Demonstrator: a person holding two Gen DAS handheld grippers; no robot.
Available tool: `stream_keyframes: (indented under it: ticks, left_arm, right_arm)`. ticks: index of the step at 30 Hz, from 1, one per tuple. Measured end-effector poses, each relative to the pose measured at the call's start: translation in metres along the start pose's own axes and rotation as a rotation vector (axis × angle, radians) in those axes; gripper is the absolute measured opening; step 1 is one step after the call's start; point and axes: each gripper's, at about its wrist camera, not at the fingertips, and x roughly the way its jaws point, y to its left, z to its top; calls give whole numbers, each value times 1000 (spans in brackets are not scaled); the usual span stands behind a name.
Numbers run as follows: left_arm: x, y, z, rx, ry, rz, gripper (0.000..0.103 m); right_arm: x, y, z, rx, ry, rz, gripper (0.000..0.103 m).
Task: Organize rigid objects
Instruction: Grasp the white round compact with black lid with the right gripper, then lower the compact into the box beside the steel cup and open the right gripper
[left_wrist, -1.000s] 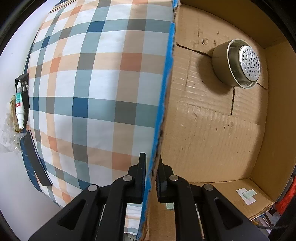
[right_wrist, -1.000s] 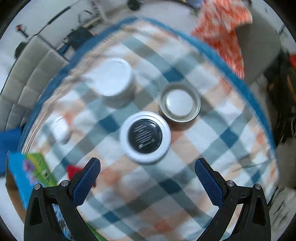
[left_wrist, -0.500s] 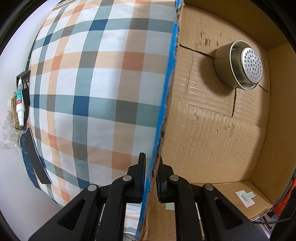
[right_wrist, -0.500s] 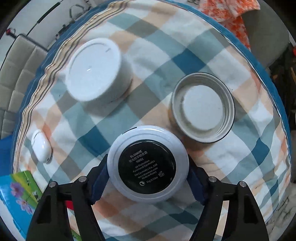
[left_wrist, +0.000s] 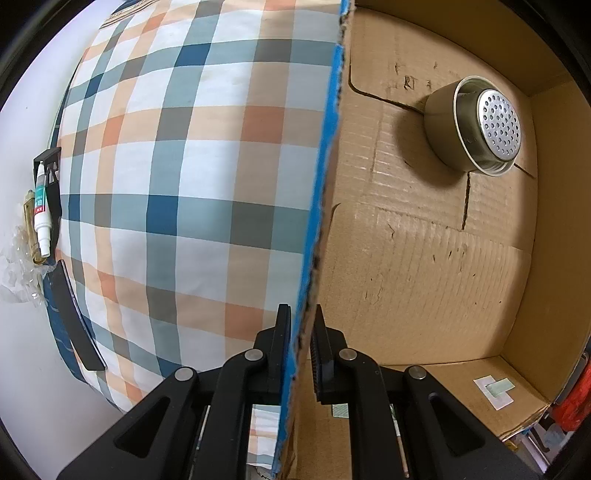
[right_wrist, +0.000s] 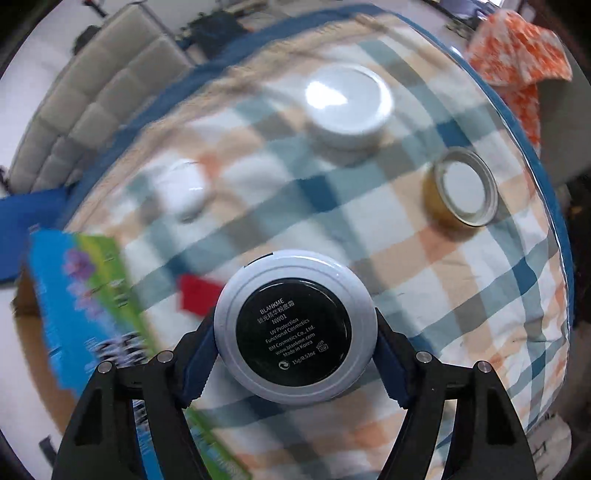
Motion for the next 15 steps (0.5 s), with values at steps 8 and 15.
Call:
stream_keyframes:
  ticks: [8,15]
  left_arm:
    - [-2,-3,-3,6,-7,-2,8]
    - [-3,0,-3,8,-11,-8,7]
  right_arm:
    - [-59,56,-13,-125,-48,113,78]
    - [-100,100,-51,-236,-51,199,78]
